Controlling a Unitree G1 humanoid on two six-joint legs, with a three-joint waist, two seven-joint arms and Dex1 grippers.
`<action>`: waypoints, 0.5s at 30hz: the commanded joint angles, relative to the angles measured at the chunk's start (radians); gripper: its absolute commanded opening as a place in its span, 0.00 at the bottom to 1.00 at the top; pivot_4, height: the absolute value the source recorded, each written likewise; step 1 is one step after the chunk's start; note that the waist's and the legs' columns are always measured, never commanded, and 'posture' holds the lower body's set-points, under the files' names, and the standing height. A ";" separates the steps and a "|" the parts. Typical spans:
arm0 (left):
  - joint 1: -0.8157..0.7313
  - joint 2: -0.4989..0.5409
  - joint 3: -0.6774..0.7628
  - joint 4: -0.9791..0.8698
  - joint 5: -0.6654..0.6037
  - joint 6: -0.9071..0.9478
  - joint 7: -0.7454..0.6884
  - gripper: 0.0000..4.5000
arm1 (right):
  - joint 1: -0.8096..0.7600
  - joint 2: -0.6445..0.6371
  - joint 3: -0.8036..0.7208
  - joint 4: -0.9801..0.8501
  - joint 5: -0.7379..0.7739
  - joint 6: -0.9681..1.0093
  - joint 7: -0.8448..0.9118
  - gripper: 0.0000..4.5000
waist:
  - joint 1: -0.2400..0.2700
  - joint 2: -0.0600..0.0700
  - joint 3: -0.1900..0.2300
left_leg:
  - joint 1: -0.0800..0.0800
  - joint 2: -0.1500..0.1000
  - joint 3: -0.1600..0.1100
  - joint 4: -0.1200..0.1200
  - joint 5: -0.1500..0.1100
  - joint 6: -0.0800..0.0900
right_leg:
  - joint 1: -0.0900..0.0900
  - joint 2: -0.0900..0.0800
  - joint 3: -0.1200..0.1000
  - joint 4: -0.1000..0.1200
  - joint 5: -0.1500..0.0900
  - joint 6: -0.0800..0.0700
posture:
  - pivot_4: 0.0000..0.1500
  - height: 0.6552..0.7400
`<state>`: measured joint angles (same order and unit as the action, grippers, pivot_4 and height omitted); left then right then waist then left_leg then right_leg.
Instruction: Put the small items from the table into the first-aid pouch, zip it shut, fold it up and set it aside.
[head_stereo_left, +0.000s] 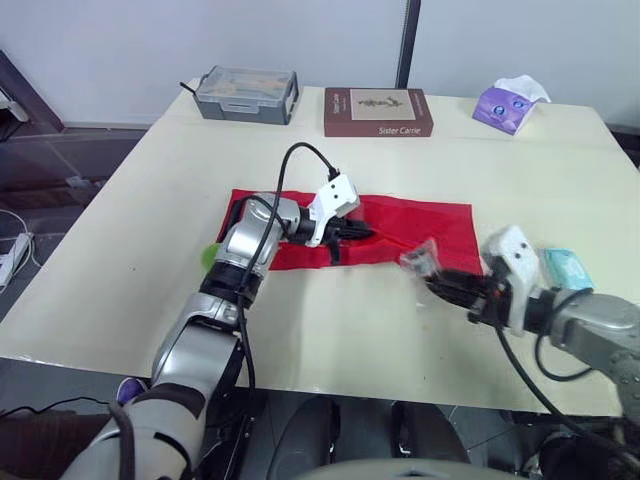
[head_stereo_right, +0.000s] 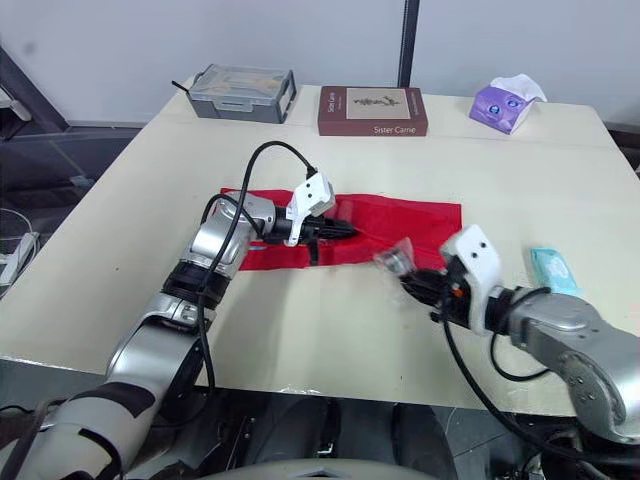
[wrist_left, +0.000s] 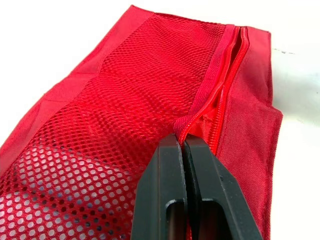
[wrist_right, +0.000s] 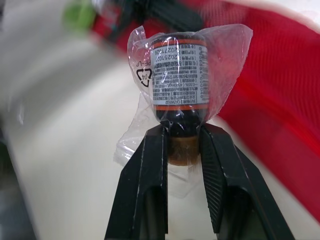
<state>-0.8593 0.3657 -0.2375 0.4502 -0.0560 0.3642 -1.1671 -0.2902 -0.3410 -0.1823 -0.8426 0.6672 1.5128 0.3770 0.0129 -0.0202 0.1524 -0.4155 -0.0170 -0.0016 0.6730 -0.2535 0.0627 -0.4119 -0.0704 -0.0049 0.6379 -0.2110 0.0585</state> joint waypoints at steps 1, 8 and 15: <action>-0.016 0.002 0.017 -0.043 -0.026 0.010 0.002 0.00 | -0.056 0.144 0.010 0.042 -0.072 0.100 -0.150 0.09 | 0.000 0.000 0.000 | 0.000 -0.001 0.000 0.000 0.000 0.000 | 0.000 -0.001 0.000 0.000 0.000 0.000 | 1.00 1.00; -0.017 0.007 0.005 -0.051 -0.031 0.016 -0.006 0.00 | -0.125 0.286 0.048 0.164 -0.153 0.102 -0.271 0.09 | -0.004 0.002 0.000 | 0.001 -0.003 0.000 -0.001 0.001 -0.002 | -0.001 0.000 0.001 0.002 0.000 0.000 | 1.00 1.00; -0.020 0.006 0.000 -0.060 -0.034 0.025 -0.014 0.00 | -0.145 0.340 0.077 0.235 -0.199 0.101 -0.302 0.09 | -0.024 0.002 0.000 | 0.001 -0.003 0.000 -0.001 0.001 -0.001 | -0.001 0.000 0.001 0.002 0.000 0.000 | 1.00 1.00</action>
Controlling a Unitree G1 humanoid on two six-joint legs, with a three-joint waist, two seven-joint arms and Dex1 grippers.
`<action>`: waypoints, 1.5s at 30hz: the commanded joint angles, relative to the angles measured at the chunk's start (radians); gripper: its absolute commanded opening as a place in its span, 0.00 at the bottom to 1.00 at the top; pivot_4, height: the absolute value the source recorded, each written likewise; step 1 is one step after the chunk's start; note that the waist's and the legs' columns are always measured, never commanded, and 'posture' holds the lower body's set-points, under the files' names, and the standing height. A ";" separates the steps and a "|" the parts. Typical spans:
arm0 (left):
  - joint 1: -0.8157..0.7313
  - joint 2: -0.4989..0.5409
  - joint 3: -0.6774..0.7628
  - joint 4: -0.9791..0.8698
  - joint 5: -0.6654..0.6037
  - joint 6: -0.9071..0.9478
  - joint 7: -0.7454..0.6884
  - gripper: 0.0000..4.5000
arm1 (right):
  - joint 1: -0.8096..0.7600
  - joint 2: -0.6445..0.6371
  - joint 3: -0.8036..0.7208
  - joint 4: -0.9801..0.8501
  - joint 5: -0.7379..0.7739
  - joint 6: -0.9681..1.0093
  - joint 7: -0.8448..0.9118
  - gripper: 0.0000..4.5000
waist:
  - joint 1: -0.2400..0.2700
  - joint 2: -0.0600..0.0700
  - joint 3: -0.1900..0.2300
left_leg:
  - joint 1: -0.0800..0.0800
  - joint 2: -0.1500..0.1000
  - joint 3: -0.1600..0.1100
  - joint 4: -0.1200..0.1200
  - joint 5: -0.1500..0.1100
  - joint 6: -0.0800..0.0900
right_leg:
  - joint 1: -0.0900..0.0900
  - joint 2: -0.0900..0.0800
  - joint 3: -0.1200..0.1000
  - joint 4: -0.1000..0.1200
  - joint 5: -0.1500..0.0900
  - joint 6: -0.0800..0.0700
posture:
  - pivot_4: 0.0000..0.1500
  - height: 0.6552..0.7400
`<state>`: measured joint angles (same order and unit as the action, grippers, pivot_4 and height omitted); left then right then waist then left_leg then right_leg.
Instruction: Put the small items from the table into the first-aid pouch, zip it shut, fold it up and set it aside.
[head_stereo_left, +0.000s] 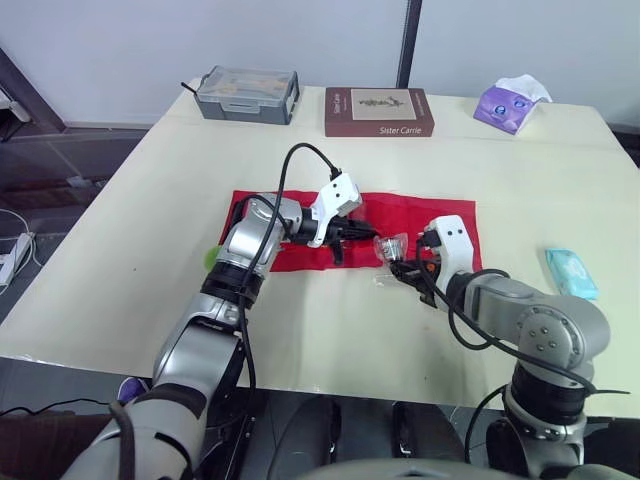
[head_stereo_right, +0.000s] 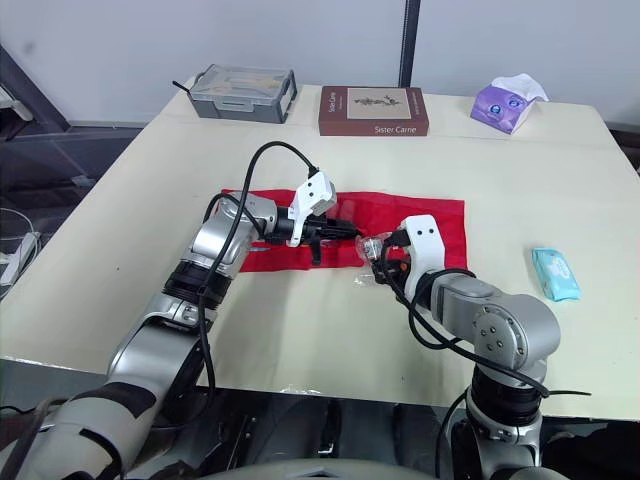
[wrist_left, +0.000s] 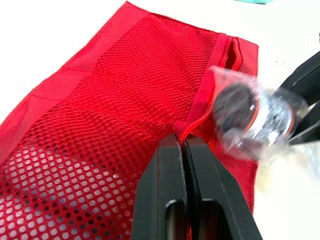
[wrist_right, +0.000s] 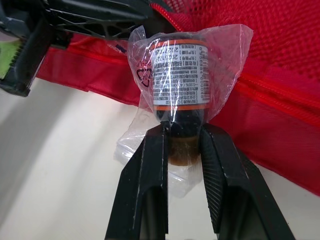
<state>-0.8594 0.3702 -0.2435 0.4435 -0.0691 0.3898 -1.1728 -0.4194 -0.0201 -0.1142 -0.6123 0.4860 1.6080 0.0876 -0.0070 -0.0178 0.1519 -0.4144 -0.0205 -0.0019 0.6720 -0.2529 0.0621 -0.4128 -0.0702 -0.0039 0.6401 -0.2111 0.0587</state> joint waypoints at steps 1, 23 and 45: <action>-0.020 0.003 0.005 -0.054 -0.021 0.000 -0.009 0.00 | -0.017 0.024 0.019 0.016 -0.026 0.006 -0.016 0.09 | -0.006 0.000 0.000 | 0.000 0.000 0.000 0.000 0.000 0.000 | 0.000 0.000 0.000 0.000 0.000 0.000 | 1.00 1.00; 0.038 0.028 -0.016 -0.133 -0.026 0.036 -0.028 0.00 | -0.145 0.163 0.013 0.306 -0.159 -0.147 -0.081 0.09 | -0.012 0.000 0.000 | 0.001 0.000 0.000 -0.002 0.001 -0.001 | -0.002 0.000 0.001 0.001 0.000 0.000 | 1.00 1.00; -0.061 0.025 -0.033 0.069 -0.002 -0.037 -0.030 0.00 | 0.017 -0.173 0.287 0.026 -0.095 -0.315 0.112 0.89 | -0.012 0.001 0.000 | -0.001 0.000 -0.001 -0.002 0.001 -0.001 | -0.001 0.000 0.000 -0.002 0.000 0.000 | 1.00 1.00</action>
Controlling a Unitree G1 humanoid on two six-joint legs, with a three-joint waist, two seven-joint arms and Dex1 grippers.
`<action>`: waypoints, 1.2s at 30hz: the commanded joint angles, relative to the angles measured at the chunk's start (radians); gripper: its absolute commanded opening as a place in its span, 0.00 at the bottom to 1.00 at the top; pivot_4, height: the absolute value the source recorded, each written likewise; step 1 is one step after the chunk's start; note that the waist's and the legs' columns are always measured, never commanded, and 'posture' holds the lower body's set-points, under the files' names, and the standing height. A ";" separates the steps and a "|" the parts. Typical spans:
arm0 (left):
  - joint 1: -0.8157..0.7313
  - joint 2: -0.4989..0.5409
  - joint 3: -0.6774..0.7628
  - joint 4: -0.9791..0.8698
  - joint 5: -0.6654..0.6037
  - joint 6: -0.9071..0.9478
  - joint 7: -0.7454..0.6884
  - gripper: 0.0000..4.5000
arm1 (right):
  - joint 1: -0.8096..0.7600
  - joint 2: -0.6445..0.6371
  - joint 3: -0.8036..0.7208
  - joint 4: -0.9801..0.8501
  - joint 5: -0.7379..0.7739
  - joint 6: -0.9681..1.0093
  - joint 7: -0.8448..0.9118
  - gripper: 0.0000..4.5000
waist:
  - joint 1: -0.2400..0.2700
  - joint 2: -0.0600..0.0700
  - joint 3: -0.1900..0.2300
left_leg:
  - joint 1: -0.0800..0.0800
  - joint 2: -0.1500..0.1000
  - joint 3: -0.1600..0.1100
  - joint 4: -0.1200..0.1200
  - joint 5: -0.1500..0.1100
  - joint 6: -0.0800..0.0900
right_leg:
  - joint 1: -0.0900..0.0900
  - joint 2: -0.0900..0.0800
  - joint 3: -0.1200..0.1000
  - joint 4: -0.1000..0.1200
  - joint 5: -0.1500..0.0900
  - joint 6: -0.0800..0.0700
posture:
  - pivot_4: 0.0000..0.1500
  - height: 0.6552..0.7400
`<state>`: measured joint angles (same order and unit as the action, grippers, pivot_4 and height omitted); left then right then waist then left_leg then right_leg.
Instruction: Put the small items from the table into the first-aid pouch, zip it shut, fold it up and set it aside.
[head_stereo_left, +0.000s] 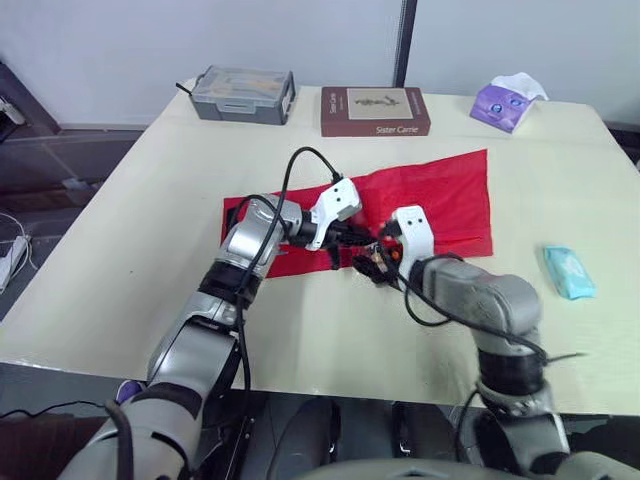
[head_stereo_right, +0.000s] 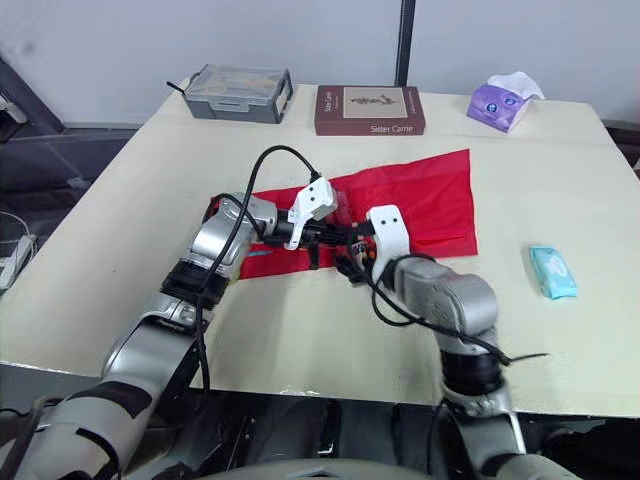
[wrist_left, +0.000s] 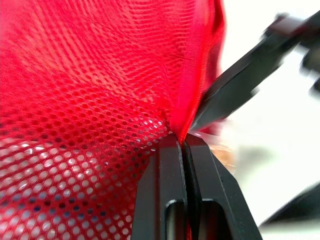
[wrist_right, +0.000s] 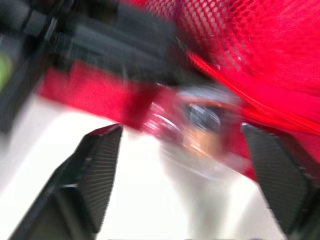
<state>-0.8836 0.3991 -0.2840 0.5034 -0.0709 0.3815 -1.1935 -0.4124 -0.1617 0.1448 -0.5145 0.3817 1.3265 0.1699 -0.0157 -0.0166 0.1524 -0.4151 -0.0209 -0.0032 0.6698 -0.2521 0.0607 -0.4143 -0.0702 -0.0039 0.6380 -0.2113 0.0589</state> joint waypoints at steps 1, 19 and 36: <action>-0.040 -0.005 0.006 0.016 0.001 -0.032 -0.012 0.00 | 0.015 -0.043 0.031 -0.072 0.004 -0.047 0.032 0.84 | -0.006 0.000 0.000 | 0.000 0.000 0.000 0.000 0.000 0.000 | 0.000 0.000 0.000 0.000 0.000 0.000 | 1.00 1.00; -0.083 -0.018 0.009 0.073 0.006 -0.037 -0.044 0.00 | -0.029 -0.147 0.140 0.009 0.016 -0.179 0.218 0.02 | -0.013 0.000 0.000 | 0.000 0.001 0.000 0.000 0.000 0.000 | 0.000 0.000 0.000 0.001 0.000 0.000 | 1.00 1.00; -0.067 -0.013 0.007 0.034 0.001 -0.011 -0.054 0.00 | -0.072 -0.047 0.153 0.190 -0.039 -0.268 0.195 0.02 | -0.011 0.000 0.000 | 0.000 0.001 0.000 0.000 0.000 0.000 | 0.000 0.000 0.000 0.001 0.000 0.000 | 1.00 1.00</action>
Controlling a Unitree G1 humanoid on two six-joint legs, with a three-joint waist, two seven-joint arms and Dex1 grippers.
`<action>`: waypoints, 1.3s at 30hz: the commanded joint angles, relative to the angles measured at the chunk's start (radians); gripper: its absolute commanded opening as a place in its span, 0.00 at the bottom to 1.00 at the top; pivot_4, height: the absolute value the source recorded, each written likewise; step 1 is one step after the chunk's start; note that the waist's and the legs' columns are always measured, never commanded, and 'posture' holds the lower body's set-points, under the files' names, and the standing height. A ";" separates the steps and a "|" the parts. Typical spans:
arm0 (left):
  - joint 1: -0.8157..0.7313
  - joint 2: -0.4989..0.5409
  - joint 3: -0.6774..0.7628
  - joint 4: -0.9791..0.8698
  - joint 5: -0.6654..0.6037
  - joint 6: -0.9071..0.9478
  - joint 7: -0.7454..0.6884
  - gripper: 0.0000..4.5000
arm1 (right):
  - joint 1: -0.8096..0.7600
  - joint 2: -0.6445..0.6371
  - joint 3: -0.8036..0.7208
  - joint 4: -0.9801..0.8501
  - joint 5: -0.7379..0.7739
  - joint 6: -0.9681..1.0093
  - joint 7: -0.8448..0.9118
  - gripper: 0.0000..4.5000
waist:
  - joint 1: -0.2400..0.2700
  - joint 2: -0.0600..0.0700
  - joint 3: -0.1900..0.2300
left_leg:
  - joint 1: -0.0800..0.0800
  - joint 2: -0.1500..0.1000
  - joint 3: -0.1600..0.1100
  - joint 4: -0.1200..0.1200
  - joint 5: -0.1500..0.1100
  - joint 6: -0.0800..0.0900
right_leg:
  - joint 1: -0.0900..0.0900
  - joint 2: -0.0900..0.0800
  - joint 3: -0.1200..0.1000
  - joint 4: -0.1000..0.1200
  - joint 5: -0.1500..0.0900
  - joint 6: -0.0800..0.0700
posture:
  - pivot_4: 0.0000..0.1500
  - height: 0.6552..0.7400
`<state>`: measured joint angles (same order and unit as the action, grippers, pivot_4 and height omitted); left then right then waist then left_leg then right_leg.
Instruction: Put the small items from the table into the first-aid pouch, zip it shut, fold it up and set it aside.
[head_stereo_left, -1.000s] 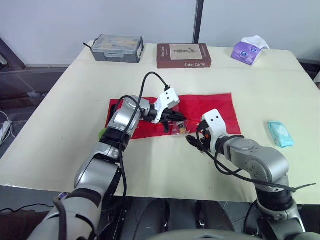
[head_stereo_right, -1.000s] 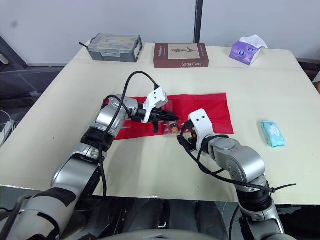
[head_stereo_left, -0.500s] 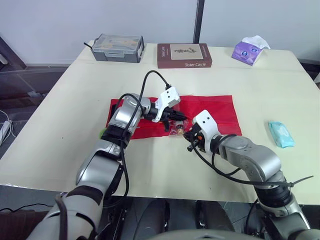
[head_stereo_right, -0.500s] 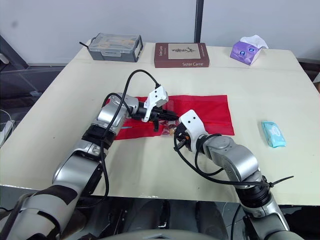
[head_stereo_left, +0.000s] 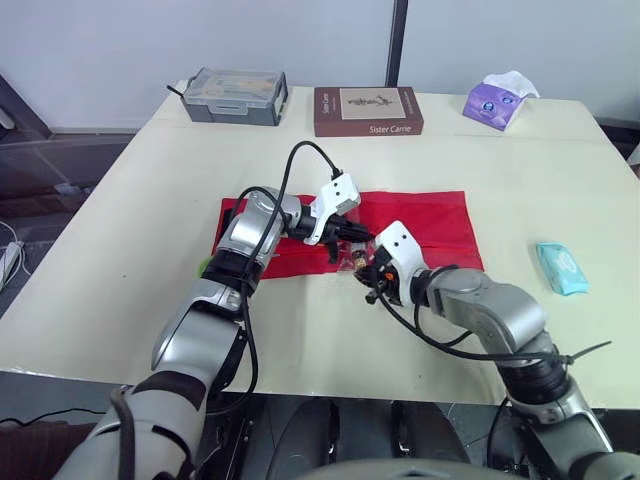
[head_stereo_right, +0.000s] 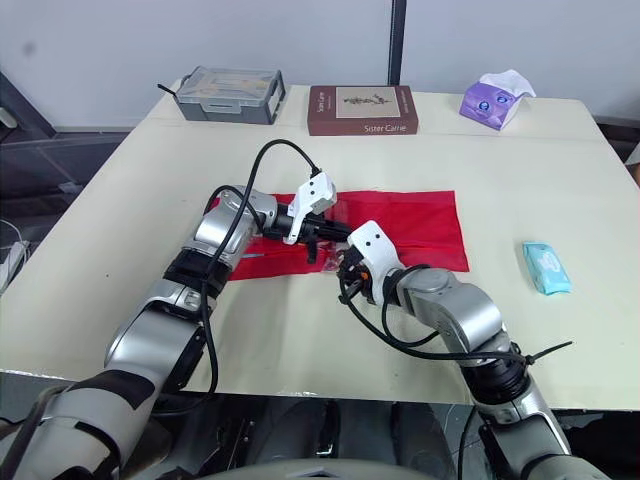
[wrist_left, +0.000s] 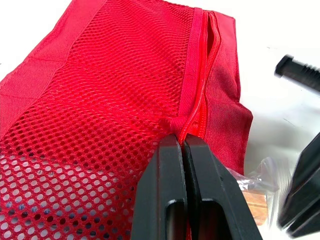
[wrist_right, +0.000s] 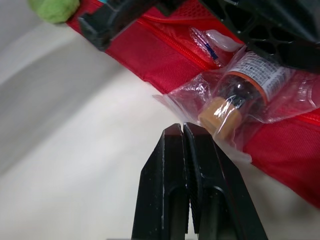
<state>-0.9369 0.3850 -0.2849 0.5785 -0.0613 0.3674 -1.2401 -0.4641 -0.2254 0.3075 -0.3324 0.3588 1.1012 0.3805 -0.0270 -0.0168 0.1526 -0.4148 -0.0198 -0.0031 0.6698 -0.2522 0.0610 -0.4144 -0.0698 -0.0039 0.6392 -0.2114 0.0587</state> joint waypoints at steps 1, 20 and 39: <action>-0.014 0.001 0.008 -0.042 -0.008 0.004 -0.008 0.00 | -0.022 0.027 -0.014 0.023 -0.024 -0.054 -0.024 0.02 | 0.000 0.000 0.000 | 0.000 0.000 0.000 0.000 0.000 0.000 | 0.000 0.000 0.000 0.000 0.000 0.000 | 1.00 1.00; 0.006 0.005 0.000 -0.076 -0.010 0.019 -0.016 0.00 | -0.088 0.082 -0.056 0.217 -0.131 -0.217 -0.082 0.02 | -0.003 0.000 0.000 | 0.000 0.000 0.000 0.000 0.000 0.000 | 0.000 0.000 0.000 0.000 0.000 0.000 | 1.00 1.00; -0.001 0.007 -0.002 -0.015 0.007 -0.030 -0.006 0.00 | -0.077 0.150 -0.074 0.277 -0.158 -0.383 -0.072 0.02 | -0.007 0.000 0.000 | 0.000 0.000 0.000 0.000 0.001 -0.001 | 0.000 0.000 0.000 0.001 0.000 0.000 | 1.00 1.00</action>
<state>-0.9314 0.3985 -0.2828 0.5467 -0.0567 0.3537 -1.2362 -0.5394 -0.0698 0.2512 0.0294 0.1903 0.7366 0.2882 -0.0338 -0.0164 0.1527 -0.4145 -0.0200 -0.0034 0.6697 -0.2517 0.0602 -0.4146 -0.0698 -0.0037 0.6402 -0.2114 0.0587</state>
